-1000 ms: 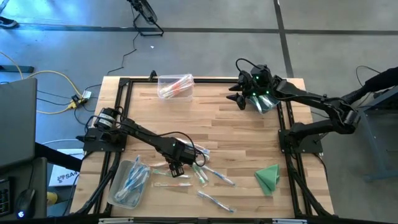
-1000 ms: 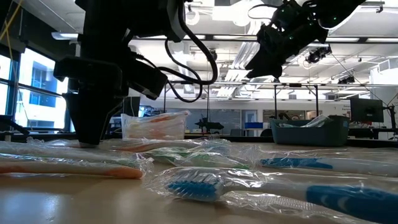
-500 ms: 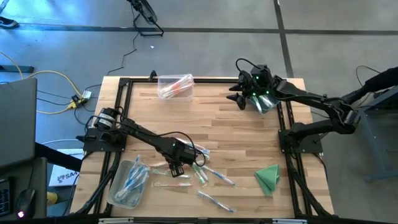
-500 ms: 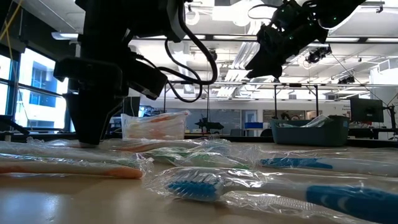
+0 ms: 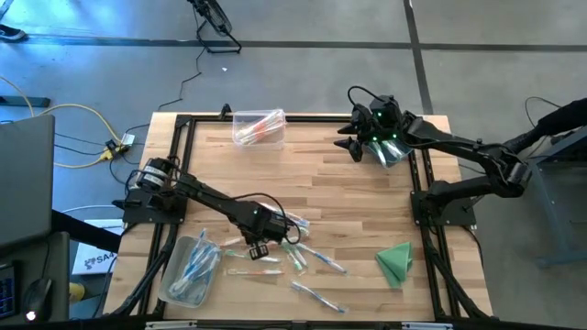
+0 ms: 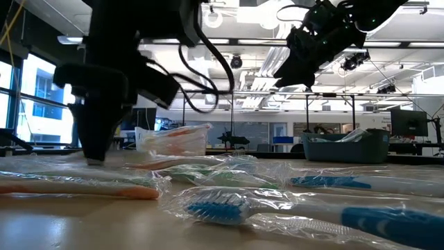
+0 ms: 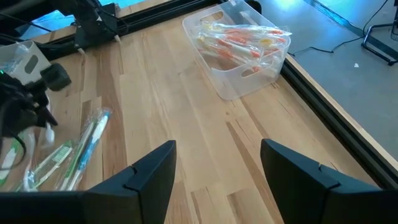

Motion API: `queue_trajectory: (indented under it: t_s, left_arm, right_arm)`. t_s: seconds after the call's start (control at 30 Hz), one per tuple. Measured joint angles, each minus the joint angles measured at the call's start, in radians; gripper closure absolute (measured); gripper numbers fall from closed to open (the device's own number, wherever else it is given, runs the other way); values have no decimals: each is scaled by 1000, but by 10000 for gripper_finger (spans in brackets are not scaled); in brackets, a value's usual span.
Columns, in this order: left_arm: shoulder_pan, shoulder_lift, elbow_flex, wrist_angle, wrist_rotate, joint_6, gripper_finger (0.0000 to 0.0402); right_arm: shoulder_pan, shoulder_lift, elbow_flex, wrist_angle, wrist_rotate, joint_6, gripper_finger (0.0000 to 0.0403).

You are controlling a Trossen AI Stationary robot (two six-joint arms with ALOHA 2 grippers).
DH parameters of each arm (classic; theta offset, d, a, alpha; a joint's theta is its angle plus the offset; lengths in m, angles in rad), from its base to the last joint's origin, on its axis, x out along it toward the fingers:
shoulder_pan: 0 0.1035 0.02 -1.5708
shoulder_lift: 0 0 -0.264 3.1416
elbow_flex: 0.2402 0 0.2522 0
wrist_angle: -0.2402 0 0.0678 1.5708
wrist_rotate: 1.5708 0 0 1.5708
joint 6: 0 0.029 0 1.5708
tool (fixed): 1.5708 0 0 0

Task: Pick & Place Toothbrushes
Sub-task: Put the top orange toothbrush into the transparent bin

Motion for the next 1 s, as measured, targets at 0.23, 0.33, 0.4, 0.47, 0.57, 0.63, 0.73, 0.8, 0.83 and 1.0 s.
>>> queue_trajectory:
  t_s: [0.23,0.33,0.4,0.47,0.57,0.63,0.73,0.8,0.83,1.0]
  left_arm:
    - [90,-141,0,-119,-33,92,390]
    - [161,-223,1,-155,-64,142,389]
    - [221,-279,1,-158,-95,175,387]
    - [290,-334,1,-158,-127,214,386]
    - [407,-404,2,-129,-163,280,386]
    - [488,-433,3,-84,-188,334,386]
    - [606,-456,3,20,-227,424,386]
    - [673,-457,3,115,-233,493,385]
    - [704,-456,3,153,-234,527,385]
    - [839,-440,4,327,-232,661,385]
  right_arm:
    - [0,0,0,-1,-1,0,177]
    - [0,0,0,-1,-2,0,177]
    - [0,0,0,-3,-2,0,177]
    - [0,0,0,-6,-2,0,177]
    - [0,0,0,-8,-1,0,177]
    - [0,0,0,-7,0,0,177]
    - [0,0,0,-5,1,0,177]
    - [0,0,0,-3,10,0,177]
    - [0,0,0,-4,23,0,177]
    - [0,0,0,-2,95,4,177]
